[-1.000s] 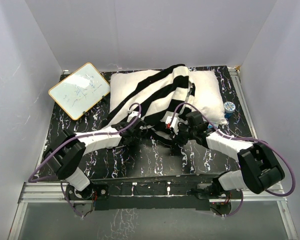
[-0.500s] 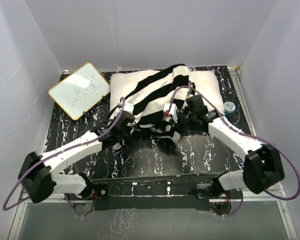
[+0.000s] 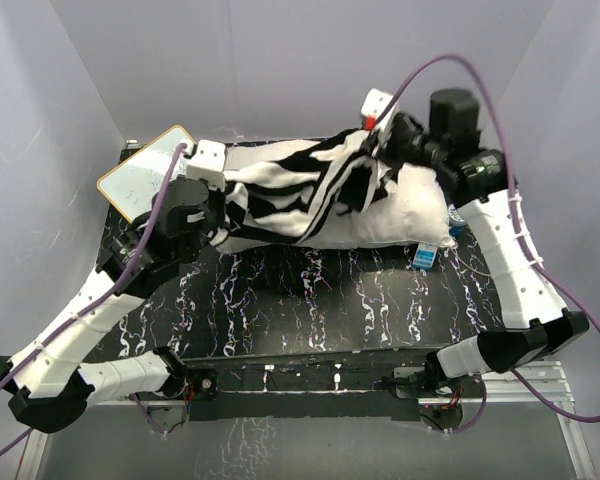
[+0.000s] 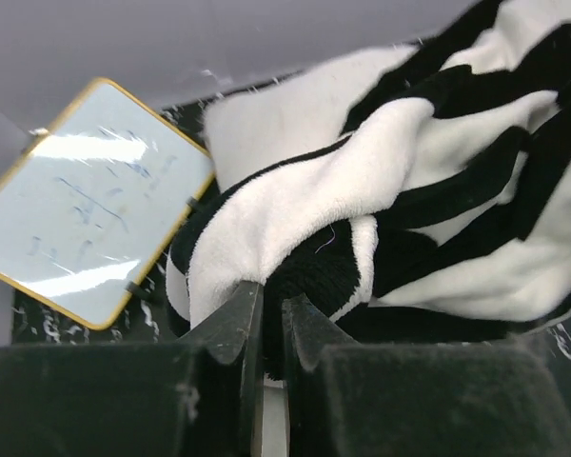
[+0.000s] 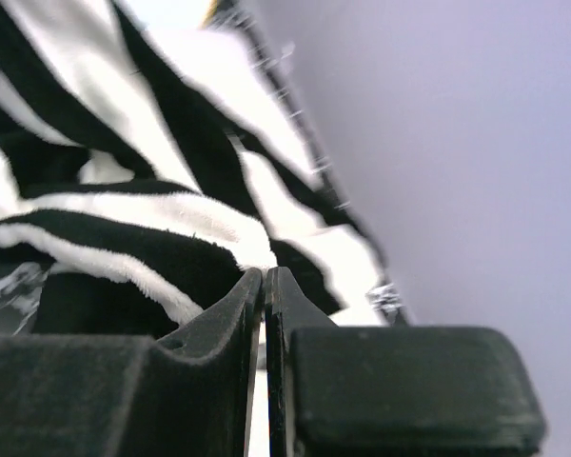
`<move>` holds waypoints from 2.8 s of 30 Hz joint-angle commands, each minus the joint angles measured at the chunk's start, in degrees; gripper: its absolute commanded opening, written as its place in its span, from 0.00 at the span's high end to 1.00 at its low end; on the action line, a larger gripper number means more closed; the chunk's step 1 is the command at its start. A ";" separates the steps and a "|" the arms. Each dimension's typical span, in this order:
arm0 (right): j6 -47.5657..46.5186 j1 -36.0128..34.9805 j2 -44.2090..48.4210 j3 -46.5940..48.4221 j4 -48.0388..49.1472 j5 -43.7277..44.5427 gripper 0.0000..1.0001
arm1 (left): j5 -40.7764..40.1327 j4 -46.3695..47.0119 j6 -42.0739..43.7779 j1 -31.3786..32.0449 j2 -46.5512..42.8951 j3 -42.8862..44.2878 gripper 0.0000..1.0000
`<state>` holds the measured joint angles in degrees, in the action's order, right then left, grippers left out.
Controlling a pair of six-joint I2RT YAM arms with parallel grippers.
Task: Put the pillow into the pillowcase
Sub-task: Adjust the pillowcase at the center of the board.
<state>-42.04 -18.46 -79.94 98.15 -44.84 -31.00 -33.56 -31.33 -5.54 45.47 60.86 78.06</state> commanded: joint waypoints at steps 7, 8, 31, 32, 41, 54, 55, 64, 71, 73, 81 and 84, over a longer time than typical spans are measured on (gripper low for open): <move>8.60 2.73 -6.26 15.44 4.35 -4.71 0.92 | -17.20 9.45 10.09 -0.79 -3.27 -2.44 0.73; 8.65 2.75 -5.95 13.55 4.93 -4.67 0.92 | -17.96 8.70 9.58 -1.13 -3.20 -3.80 0.63; 17.26 2.82 -6.70 5.04 9.53 -26.99 0.92 | 33.27 33.36 -0.61 1.50 0.05 -20.03 0.10; 17.66 2.84 -6.59 4.60 9.88 -28.09 0.92 | 32.28 36.00 1.40 2.73 1.28 -20.24 0.09; 23.35 2.78 -6.45 1.71 14.55 -38.60 0.92 | 27.31 45.14 15.02 3.82 18.65 -11.25 0.07; 20.46 7.48 -2.08 -2.54 13.18 -29.56 0.20 | 39.21 30.81 -0.49 -11.70 9.62 -5.48 1.00; 19.56 8.03 -1.54 -3.92 13.26 -28.26 0.15 | 40.71 30.00 -2.25 -14.25 7.77 -6.14 1.00; 4.13 7.87 -0.49 -17.76 16.13 -21.81 0.03 | 35.32 8.08 -3.71 -22.97 1.77 -3.78 1.00; 2.87 5.58 -1.82 -20.73 19.16 -19.59 0.03 | 11.89 -1.03 -3.88 -29.56 0.44 -14.34 0.67; 2.31 3.85 -3.16 -20.92 21.63 -18.09 0.03 | 15.44 -0.80 -5.70 -32.39 -1.12 -16.86 0.51; 1.68 -3.82 -15.20 -10.30 25.13 -7.01 0.03 | 23.65 -2.87 -8.47 -33.05 -7.60 -13.58 0.18; 2.49 -4.71 -17.43 -8.57 27.35 -2.71 0.03 | 37.60 1.82 -5.31 -32.96 -10.48 -14.06 0.24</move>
<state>-39.38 -22.37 -96.88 84.75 -23.53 -40.71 -10.52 -33.15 -13.08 12.49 55.13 61.63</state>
